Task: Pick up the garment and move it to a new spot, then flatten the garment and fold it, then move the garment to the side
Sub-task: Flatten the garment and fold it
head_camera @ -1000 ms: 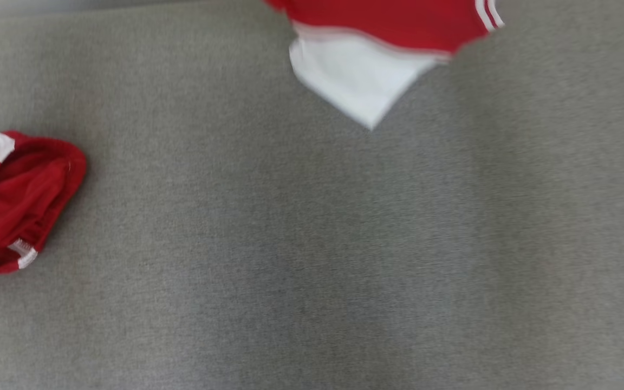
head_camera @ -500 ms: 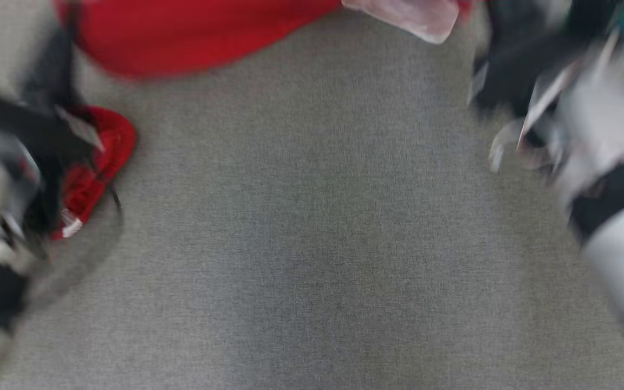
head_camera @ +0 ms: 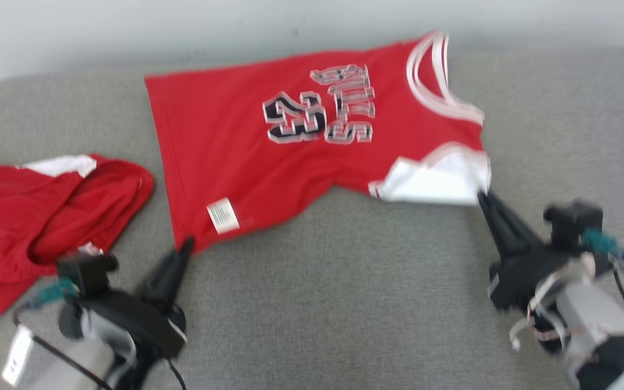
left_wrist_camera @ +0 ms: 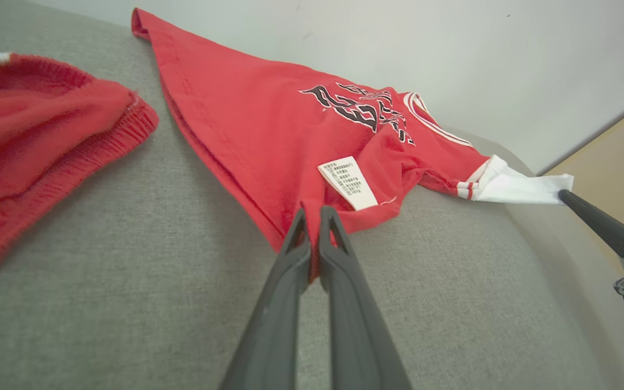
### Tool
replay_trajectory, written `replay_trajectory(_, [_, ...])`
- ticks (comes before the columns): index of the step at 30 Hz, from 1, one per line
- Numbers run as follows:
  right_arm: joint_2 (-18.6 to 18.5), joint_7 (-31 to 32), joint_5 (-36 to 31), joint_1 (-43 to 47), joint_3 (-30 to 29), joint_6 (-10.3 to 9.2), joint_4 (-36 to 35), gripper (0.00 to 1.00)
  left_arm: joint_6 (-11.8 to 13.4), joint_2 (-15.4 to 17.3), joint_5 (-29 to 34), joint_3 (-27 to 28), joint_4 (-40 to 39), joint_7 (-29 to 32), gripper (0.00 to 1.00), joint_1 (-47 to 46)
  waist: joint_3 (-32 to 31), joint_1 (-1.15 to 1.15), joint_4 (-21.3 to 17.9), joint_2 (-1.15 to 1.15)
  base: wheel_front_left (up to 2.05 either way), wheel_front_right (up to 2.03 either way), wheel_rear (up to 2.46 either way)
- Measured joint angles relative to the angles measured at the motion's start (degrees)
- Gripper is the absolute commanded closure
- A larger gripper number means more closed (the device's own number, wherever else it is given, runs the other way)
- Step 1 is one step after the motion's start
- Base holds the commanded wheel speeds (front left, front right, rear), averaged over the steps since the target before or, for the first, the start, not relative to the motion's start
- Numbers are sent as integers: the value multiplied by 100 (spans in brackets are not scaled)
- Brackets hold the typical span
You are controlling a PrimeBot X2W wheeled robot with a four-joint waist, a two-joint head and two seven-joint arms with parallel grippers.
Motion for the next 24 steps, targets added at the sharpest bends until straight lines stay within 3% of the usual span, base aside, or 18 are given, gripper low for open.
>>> replay_trajectory(4, [-145, 1, -71, 534, 246, 0, -36, 100, 0, -16, 116, -196, -27, -46, 100, 400, -322, 0, -78, 0, 0, 0, 0])
replay_trajectory(10, [-143, 0, -12, 868, 174, 0, -15, 100, 5, 115, 125, -230, 83, -47, 100, 772, -605, 1, -269, 0, 0, 0, 0])
replay_trajectory(21, [-301, 1, 145, 996, 212, 8, 143, 100, 10, 74, 198, -194, 354, -49, 100, 736, -581, 3, -370, 0, 0, 0, 0])
replay_trajectory(23, [-253, 1, 235, 996, 211, 8, 168, 97, 8, 59, 199, -194, 390, -49, 100, 717, -577, 2, -374, 0, 0, 0, 0])
replay_trajectory(24, [-230, 0, 269, 996, 208, 8, 175, 71, 8, 58, 199, -194, 417, -51, 100, 701, -577, 2, -375, 0, 0, 0, 0])
